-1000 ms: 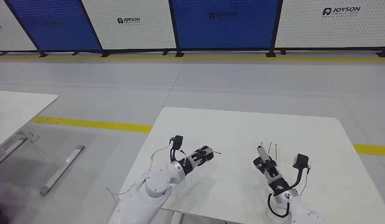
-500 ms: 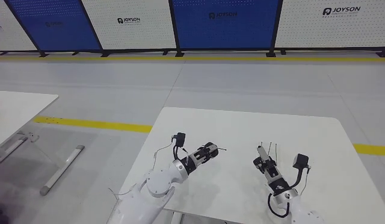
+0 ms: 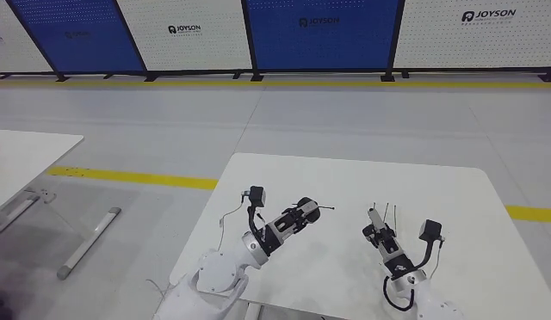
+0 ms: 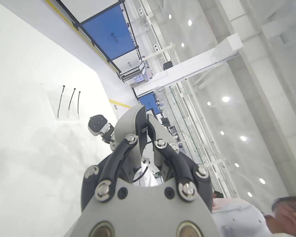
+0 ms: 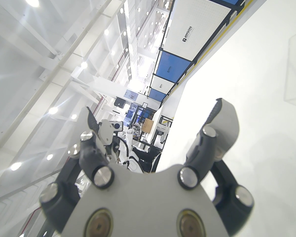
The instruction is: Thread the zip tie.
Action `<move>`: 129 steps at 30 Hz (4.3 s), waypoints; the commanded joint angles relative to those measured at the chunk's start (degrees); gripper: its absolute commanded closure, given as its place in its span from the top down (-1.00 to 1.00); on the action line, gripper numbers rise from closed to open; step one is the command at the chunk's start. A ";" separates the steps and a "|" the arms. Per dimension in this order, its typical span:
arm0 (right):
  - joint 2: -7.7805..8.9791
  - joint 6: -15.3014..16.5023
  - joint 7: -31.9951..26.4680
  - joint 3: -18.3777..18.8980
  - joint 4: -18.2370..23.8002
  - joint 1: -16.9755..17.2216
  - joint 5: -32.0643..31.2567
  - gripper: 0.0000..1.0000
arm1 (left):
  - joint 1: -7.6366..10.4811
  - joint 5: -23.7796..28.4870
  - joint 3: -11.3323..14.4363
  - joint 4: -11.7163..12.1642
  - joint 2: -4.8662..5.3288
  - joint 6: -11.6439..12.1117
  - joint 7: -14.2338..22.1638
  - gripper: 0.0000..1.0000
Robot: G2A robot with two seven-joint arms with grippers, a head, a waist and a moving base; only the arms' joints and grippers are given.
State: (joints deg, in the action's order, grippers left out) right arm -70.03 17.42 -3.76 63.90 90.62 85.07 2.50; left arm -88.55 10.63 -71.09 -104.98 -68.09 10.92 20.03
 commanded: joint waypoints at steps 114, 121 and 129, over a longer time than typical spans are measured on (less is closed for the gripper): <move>4.34 -24.50 -63.77 4.02 -10.73 -30.97 -26.87 1.00 | 1.51 -3.71 1.26 0.88 -0.34 -0.85 -5.30 -1.00; 4.31 -24.52 -63.67 3.97 -11.03 -31.25 -26.80 1.00 | 1.51 -3.71 1.26 0.88 -0.34 -0.85 -5.30 -1.00; 4.31 -24.12 -63.16 3.39 -11.33 -30.53 -26.92 1.00 | 1.51 -3.71 1.26 0.88 -0.34 -0.85 -5.30 -1.00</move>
State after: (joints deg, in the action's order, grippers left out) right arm -65.73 -6.93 -66.95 67.60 79.39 54.30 -24.31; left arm -87.04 6.92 -69.82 -104.11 -68.43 10.07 14.73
